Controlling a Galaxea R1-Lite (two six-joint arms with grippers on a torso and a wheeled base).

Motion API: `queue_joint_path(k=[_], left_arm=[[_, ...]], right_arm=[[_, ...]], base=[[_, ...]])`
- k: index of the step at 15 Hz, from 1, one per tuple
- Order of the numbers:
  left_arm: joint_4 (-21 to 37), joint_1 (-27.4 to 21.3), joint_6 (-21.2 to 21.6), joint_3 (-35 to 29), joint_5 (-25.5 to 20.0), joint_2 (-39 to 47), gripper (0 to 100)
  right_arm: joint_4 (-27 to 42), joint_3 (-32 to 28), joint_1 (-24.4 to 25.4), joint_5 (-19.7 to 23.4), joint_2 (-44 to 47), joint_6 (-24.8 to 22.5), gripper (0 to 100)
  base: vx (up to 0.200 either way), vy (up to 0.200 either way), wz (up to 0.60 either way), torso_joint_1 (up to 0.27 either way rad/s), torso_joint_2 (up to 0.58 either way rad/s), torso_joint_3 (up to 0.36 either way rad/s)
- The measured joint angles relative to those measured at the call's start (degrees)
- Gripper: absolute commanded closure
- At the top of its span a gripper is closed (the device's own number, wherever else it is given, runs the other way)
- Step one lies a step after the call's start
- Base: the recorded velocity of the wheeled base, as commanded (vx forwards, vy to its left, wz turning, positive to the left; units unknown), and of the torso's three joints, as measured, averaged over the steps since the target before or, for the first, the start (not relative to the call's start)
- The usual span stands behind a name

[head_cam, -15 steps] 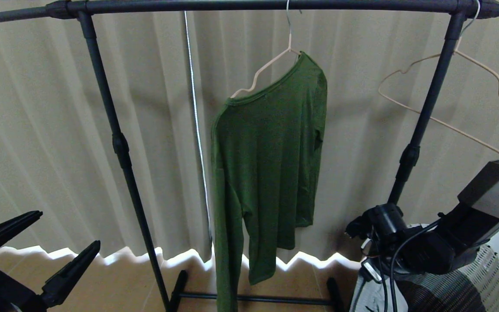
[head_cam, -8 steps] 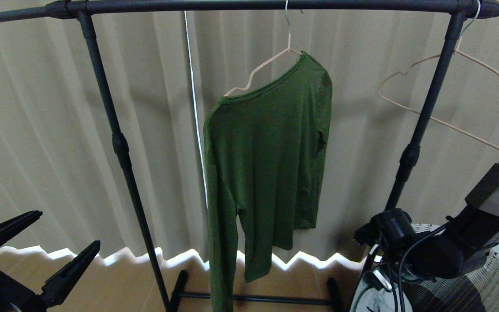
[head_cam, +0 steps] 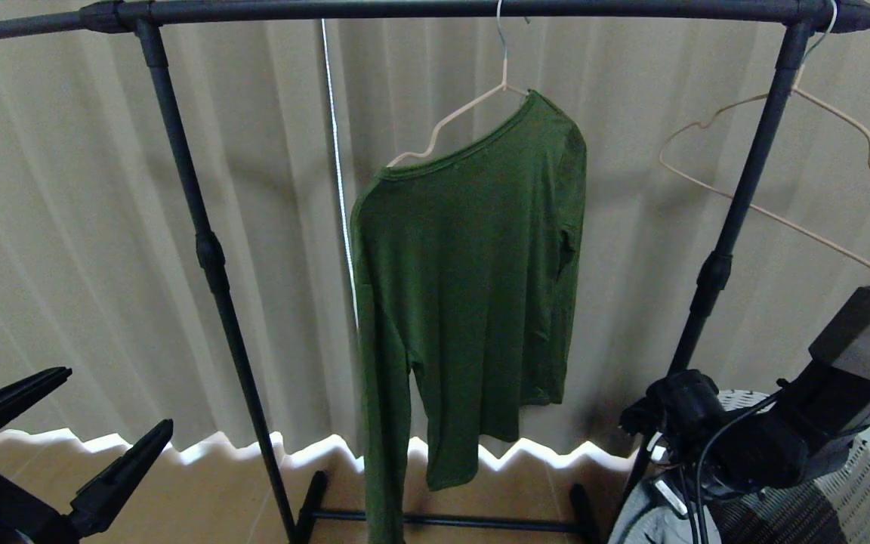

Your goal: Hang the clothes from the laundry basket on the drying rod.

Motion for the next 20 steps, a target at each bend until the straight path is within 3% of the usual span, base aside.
queue_joint_path(k=[6,12,16,20], left_arm=[[0.0,0.0,0.0,-0.1,0.0,-0.1,0],[0.0,-0.1,-0.4,0.2,0.0,0.0,0],[0.1,0.0,-1.1,0.2,0.1,-0.1,0],[0.2,0.0,-0.6,-0.8,0.0,0.1,0]], right_arm=[[0.0,0.4,0.0,1.9,-1.5,1.8,100],[0.5,4.4,0.7,2.2,-18.2,2.6,100],[0.9,6.4,2.5,2.0,-29.8,2.4,100],[0.3,6.0,4.7,1.9,-33.3,2.3,100]], base=[[0.000,0.000,0.00,0.000,0.00,0.000],[0.000,0.000,0.00,0.000,0.00,0.000],[-0.200,0.000,0.00,0.007,0.01,-0.001],[-0.200,0.000,0.00,0.002,0.00,0.002]])
